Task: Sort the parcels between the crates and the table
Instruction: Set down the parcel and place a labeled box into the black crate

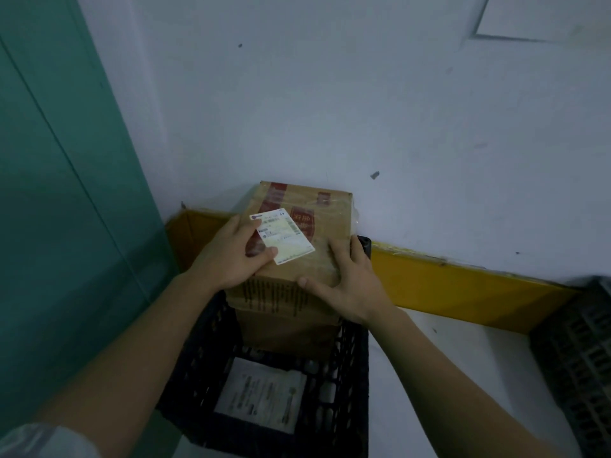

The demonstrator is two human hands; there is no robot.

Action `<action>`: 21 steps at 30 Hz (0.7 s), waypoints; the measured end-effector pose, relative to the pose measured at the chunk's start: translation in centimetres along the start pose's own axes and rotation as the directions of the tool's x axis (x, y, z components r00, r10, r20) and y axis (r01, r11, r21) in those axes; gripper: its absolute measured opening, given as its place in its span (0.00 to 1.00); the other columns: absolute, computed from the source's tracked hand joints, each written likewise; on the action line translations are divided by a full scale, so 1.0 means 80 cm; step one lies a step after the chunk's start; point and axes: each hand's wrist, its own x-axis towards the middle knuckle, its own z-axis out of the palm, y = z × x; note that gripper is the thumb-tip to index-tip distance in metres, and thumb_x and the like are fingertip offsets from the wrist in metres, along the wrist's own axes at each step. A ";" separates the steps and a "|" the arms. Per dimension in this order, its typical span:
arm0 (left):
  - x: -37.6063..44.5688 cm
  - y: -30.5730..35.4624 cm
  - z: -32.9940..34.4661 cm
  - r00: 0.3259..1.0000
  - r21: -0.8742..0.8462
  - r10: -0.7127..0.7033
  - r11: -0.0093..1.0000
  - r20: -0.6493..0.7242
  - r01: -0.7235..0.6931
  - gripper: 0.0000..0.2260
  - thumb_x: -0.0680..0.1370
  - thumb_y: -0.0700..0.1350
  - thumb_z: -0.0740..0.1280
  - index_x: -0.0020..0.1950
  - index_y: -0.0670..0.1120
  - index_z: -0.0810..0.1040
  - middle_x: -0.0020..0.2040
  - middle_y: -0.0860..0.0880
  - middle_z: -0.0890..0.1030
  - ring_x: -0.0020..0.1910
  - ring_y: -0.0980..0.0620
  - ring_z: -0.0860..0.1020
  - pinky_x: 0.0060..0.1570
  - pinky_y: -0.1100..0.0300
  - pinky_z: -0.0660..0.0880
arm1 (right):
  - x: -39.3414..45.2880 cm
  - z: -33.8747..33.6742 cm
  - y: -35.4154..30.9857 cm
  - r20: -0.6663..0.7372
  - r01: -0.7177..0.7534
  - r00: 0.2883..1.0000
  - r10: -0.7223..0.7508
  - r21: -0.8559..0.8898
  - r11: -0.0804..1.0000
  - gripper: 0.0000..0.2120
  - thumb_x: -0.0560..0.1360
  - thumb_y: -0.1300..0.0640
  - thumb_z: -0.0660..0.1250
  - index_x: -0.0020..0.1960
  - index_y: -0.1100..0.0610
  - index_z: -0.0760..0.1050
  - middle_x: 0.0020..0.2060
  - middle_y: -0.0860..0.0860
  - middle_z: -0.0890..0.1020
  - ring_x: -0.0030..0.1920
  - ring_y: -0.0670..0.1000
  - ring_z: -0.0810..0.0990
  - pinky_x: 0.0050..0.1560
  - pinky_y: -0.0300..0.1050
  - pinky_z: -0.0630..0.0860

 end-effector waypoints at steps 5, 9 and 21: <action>0.005 0.002 -0.005 0.998 0.228 0.039 0.973 -0.040 -0.029 0.39 0.78 0.76 0.56 0.84 0.56 0.61 0.86 0.49 0.56 0.84 0.43 0.55 0.78 0.38 0.65 | 0.002 -0.002 0.000 -0.013 0.003 1.000 -0.004 -0.071 0.997 0.58 0.66 0.10 0.52 0.87 0.40 0.47 0.88 0.53 0.43 0.87 0.62 0.49 0.82 0.67 0.61; 0.004 0.030 -0.003 0.992 0.307 0.094 0.950 -0.087 -0.063 0.39 0.78 0.76 0.54 0.84 0.56 0.62 0.86 0.47 0.57 0.84 0.42 0.57 0.81 0.38 0.58 | -0.012 -0.015 0.008 -0.073 -0.007 0.997 -0.002 -0.122 0.992 0.52 0.73 0.14 0.49 0.88 0.42 0.47 0.88 0.54 0.45 0.87 0.60 0.47 0.84 0.66 0.57; -0.021 0.230 0.069 0.952 0.306 0.302 0.912 -0.048 -0.274 0.41 0.79 0.76 0.49 0.86 0.54 0.57 0.88 0.45 0.52 0.86 0.42 0.50 0.83 0.39 0.49 | -0.113 -0.103 0.121 -0.324 -0.201 0.942 0.092 -0.322 0.925 0.45 0.81 0.22 0.46 0.88 0.49 0.52 0.88 0.55 0.48 0.88 0.58 0.45 0.85 0.62 0.51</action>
